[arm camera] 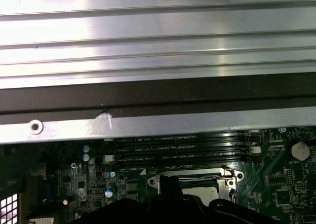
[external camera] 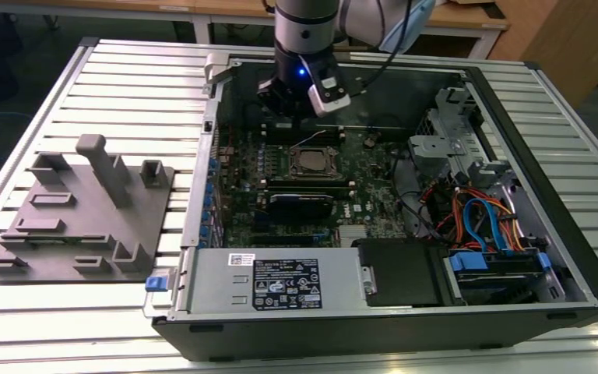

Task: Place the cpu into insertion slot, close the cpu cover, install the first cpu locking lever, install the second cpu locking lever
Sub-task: 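Install the first cpu locking lever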

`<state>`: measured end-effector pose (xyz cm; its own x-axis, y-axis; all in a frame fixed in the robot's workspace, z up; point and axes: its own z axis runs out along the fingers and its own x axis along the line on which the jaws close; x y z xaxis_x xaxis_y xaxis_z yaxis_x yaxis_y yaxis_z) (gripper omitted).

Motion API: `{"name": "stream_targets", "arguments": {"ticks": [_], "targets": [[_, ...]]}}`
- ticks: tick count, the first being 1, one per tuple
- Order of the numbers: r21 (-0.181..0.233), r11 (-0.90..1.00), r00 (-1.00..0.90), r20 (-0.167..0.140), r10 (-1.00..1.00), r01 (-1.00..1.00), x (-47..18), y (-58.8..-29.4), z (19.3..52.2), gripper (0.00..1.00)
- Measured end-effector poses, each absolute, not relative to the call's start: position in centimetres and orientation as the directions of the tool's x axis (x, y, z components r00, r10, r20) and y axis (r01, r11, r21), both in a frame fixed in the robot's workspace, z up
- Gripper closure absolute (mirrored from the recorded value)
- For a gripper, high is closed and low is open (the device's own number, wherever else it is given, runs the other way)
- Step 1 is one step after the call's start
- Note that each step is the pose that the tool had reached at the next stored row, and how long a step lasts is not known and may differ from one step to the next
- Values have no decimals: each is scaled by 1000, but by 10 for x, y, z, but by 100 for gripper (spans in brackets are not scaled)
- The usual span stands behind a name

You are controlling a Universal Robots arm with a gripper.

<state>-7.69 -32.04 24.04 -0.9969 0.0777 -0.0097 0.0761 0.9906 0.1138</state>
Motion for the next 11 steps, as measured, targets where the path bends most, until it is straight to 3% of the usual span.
{"name": "stream_targets", "arguments": {"ticks": [11], "targets": [[114, 991, -997, -10, 78, 76, -76, -321, 240, 90]]}}
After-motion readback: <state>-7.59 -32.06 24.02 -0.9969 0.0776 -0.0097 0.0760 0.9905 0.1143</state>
